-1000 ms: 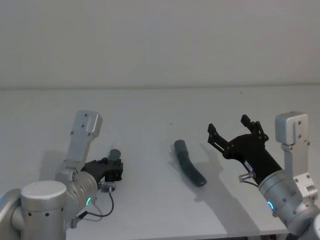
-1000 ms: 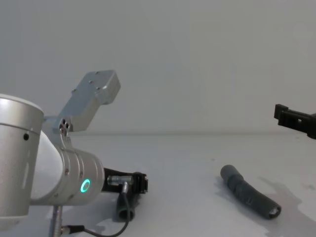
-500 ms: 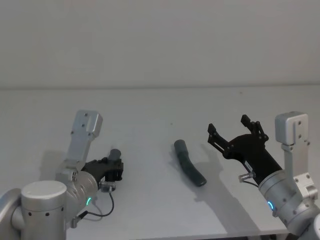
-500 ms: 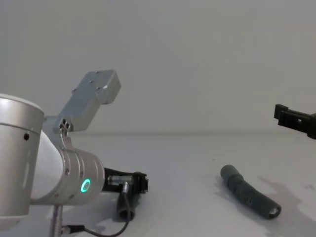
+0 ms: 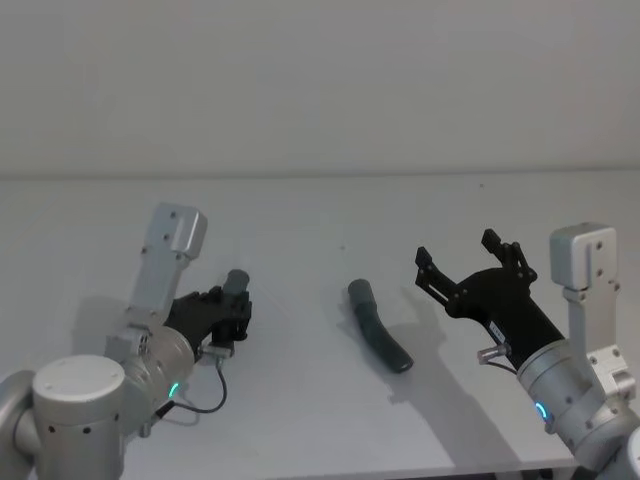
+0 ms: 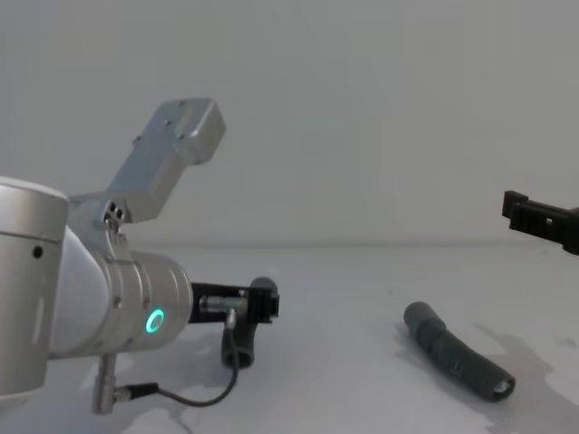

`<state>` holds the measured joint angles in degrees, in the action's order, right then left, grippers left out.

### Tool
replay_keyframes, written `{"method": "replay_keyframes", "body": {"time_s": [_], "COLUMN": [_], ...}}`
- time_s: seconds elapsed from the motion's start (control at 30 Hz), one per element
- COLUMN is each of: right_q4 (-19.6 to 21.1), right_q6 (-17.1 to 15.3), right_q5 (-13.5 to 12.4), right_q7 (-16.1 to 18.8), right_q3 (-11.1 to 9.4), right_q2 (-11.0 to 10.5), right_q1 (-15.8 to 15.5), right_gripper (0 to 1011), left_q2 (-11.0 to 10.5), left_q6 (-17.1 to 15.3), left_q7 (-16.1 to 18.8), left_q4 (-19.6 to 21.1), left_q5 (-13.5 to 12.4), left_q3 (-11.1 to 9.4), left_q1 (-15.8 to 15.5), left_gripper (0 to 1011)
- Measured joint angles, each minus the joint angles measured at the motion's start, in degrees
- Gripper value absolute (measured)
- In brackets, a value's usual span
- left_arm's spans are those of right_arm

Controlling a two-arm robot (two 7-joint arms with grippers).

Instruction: Use both hands to pick up one end of the pipe from the table, align the ends, and insert them.

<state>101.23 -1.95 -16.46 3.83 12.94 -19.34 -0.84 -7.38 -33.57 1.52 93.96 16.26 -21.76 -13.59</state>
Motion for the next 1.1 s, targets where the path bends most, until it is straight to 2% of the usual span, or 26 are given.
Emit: {"method": "replay_keyframes", "body": {"time_s": [0.17, 0.47, 0.53, 0.6, 0.67, 0.7, 0.9, 1.1], "right_q4": [0.0, 0.0, 0.0, 0.0, 0.0, 0.0, 0.0, 0.0], "right_q6": [0.0, 0.0, 0.0, 0.0, 0.0, 0.0, 0.0, 0.0], "right_q5": [0.0, 0.0, 0.0, 0.0, 0.0, 0.0, 0.0, 0.0], "right_q7": [0.0, 0.0, 0.0, 0.0, 0.0, 0.0, 0.0, 0.0], "right_q3": [0.0, 0.0, 0.0, 0.0, 0.0, 0.0, 0.0, 0.0], "right_q2": [0.0, 0.0, 0.0, 0.0, 0.0, 0.0, 0.0, 0.0], "right_q1": [0.0, 0.0, 0.0, 0.0, 0.0, 0.0, 0.0, 0.0], "right_gripper": [1002, 1002, 1002, 1002, 1002, 1002, 1002, 1002], "left_q2": [-1.5, -5.5, -6.9, -7.2, -8.7, -8.7, -11.7, -13.9], "left_q6": [3.7, 12.6, 15.3, 16.0, 18.9, 18.9, 23.9, 27.2], "left_q7": [-2.4, -9.7, -12.5, -13.2, -16.3, -16.3, -23.4, -28.8], "left_q4": [-0.2, -1.0, -1.4, -1.5, -2.1, -2.1, -3.6, -5.0], "left_q5": [-0.4, -0.3, 0.2, 0.4, 1.2, 1.2, 3.3, 5.1], "left_q3": [-0.2, 0.2, 0.5, 0.6, 0.9, 0.9, 1.3, 1.4], "left_q1": [-0.3, -0.7, -0.9, -0.9, -1.2, -1.2, -2.1, -3.1], "left_gripper": [327, 327, 327, 327, 327, 327, 327, 327]}}
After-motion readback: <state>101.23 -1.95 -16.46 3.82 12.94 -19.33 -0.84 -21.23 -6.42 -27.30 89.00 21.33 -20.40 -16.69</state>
